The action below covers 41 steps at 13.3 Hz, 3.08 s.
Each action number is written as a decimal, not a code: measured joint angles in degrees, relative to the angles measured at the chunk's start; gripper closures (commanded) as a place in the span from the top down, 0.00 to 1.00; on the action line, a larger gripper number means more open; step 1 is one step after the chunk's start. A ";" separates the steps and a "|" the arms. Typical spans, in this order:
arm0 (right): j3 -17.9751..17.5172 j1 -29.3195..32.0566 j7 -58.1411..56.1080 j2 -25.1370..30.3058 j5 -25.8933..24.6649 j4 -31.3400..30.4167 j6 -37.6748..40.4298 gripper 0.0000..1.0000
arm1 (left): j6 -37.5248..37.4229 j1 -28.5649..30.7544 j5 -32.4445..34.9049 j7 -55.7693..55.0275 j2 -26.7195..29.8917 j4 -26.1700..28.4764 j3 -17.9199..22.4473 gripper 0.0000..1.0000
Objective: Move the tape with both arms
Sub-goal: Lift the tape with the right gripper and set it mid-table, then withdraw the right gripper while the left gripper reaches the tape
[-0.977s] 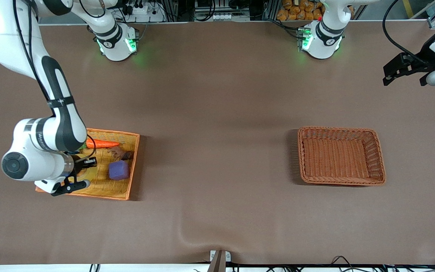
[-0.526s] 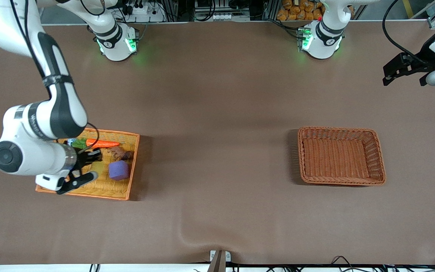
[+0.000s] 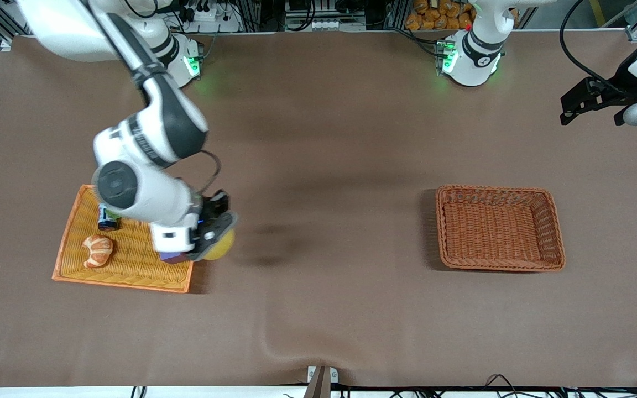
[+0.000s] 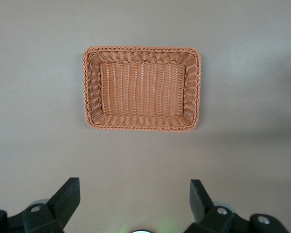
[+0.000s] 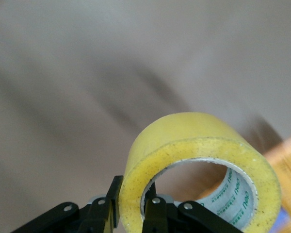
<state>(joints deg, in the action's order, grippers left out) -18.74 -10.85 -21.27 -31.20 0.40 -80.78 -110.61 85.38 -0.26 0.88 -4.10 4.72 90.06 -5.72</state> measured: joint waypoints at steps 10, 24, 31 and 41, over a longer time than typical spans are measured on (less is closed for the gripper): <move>4.79 -19.95 0.69 -14.65 -8.43 -1.31 -37.30 0.10 | 1.14 -0.17 0.00 0.00 -0.05 -0.11 0.00 1.00; 14.55 -17.34 10.26 -0.59 -8.42 1.70 -11.07 1.00 | 12.76 -5.68 -0.19 -13.09 -11.28 -0.65 -9.24 1.00; 14.68 2.45 6.77 5.31 -4.17 -4.52 -0.67 1.00 | 29.68 -22.38 1.56 -36.13 -31.77 -2.30 -9.62 1.00; 14.63 17.02 11.57 30.14 -1.17 -21.03 6.26 1.00 | 43.90 -25.19 11.99 -46.45 -48.07 -3.57 -9.06 1.00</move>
<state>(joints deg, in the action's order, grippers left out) -4.11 6.16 -9.70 -1.06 -0.77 -101.81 -104.35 129.28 -25.45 12.87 -50.55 -43.35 86.50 -14.78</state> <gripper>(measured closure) 0.000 0.000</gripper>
